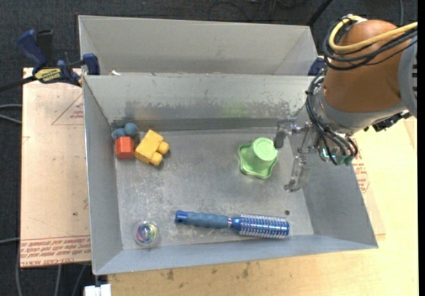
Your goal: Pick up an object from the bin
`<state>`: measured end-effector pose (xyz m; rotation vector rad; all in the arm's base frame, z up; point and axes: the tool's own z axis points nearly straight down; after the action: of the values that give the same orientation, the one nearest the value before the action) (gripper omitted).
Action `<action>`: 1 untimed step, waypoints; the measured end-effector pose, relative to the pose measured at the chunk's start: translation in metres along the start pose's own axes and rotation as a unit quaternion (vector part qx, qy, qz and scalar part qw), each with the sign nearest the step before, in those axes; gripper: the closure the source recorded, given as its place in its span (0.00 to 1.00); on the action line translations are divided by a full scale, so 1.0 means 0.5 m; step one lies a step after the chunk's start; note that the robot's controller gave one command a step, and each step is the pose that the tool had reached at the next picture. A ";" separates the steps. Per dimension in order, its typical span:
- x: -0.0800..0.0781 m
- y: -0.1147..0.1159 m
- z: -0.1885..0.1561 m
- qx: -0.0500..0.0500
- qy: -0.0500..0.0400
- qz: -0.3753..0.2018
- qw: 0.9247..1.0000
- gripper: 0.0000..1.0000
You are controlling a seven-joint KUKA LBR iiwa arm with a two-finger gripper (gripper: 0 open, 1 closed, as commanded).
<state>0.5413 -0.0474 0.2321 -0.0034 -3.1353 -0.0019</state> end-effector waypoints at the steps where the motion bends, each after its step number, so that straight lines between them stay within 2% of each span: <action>1: 0.101 0.098 0.227 -0.001 0.002 -0.049 0.999 0.00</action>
Offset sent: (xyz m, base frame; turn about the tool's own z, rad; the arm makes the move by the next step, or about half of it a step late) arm -0.0484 0.0465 -0.1085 -0.0949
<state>0.4899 0.0017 0.1187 0.1515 -3.1281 -0.0046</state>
